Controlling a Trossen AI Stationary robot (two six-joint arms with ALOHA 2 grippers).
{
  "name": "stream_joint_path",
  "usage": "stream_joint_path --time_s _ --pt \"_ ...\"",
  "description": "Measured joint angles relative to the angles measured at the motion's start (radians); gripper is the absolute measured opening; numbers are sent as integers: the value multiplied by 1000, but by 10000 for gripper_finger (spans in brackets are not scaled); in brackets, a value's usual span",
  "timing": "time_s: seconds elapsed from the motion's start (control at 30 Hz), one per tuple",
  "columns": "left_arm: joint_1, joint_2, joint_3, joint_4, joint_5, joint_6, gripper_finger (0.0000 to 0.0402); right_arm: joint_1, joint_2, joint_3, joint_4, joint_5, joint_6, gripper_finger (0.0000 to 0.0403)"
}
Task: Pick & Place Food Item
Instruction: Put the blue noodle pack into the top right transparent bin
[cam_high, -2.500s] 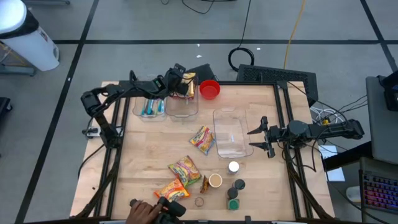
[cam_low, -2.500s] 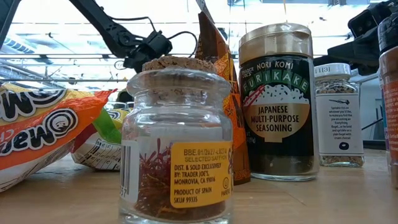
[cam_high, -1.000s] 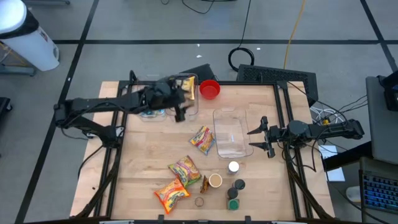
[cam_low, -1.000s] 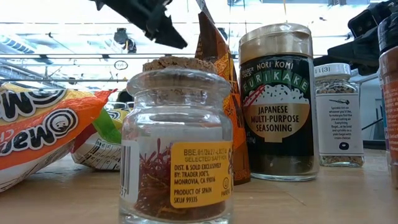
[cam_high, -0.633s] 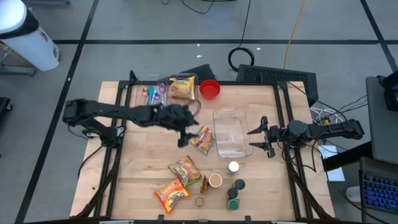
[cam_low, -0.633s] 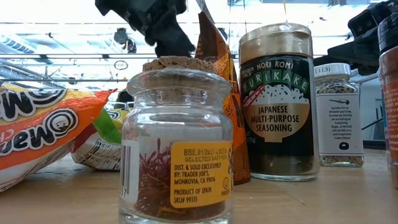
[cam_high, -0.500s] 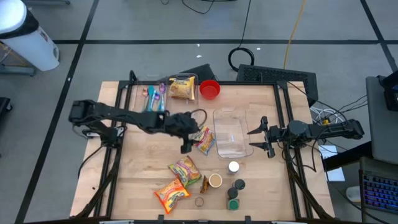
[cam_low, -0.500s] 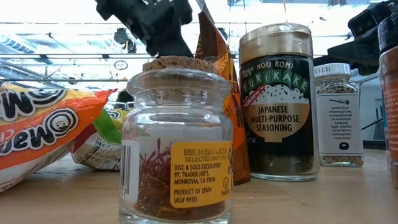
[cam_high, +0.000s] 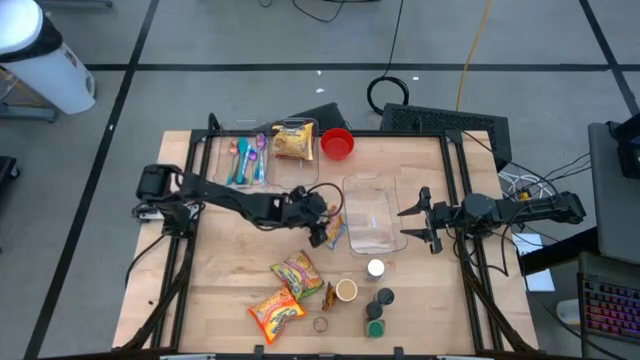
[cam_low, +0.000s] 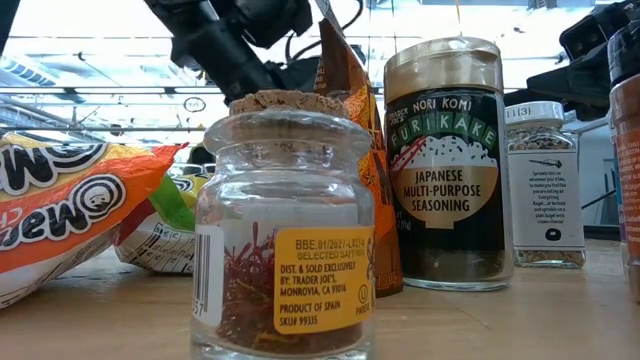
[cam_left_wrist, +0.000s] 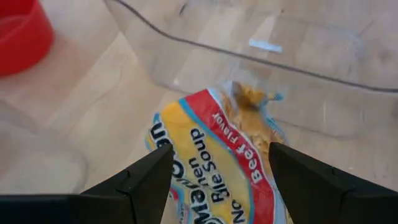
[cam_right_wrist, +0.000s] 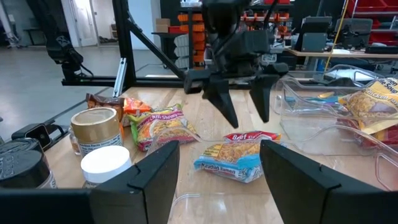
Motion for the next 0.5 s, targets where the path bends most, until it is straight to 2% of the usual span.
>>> stream_joint_path --time_s 0.27,0.5 --pt "0 71 0 17 -44 -13 271 0 1 0 1 0 0 219" --pt "0 72 0 12 -45 -14 260 0 2 0 0 0 0 215"
